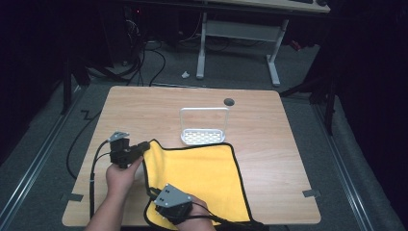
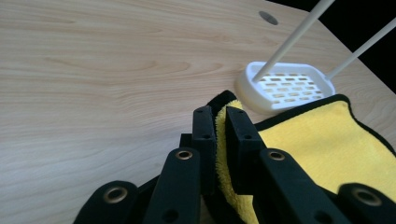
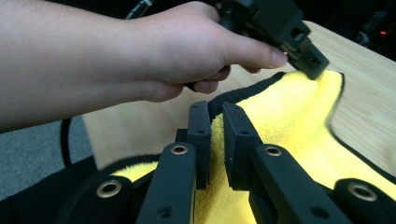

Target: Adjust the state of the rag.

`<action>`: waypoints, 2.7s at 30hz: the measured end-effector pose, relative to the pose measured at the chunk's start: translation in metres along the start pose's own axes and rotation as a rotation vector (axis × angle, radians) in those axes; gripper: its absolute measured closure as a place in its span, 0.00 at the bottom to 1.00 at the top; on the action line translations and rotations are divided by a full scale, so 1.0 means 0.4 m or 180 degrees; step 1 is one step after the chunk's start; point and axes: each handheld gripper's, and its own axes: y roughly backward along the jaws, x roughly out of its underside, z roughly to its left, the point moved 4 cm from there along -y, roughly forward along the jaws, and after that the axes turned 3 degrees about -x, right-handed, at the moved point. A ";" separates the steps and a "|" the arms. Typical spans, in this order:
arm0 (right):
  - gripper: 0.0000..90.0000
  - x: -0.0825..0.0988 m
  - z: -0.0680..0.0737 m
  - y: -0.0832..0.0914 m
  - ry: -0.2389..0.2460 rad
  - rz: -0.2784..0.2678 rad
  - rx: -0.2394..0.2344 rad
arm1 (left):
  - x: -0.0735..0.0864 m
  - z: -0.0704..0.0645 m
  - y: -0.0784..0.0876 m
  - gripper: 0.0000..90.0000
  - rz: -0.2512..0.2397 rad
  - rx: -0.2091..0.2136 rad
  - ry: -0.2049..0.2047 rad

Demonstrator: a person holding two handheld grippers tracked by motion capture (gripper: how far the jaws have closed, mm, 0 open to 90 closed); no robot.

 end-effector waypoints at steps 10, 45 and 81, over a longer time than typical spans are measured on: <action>0.92 -0.108 0.090 -0.074 0.0207 -0.0129 -0.0200 | -0.053 0.076 0.138 0.92 -0.0050 -0.0153 -0.0077; 0.90 0.233 -0.191 0.239 -0.0423 0.0256 0.0640 | -0.037 -0.316 -0.226 0.90 0.0325 0.0023 -0.0397; 0.82 0.326 -0.276 0.249 -0.0810 0.0486 0.0881 | 0.232 -0.252 -0.018 0.90 0.0539 0.0175 -0.1170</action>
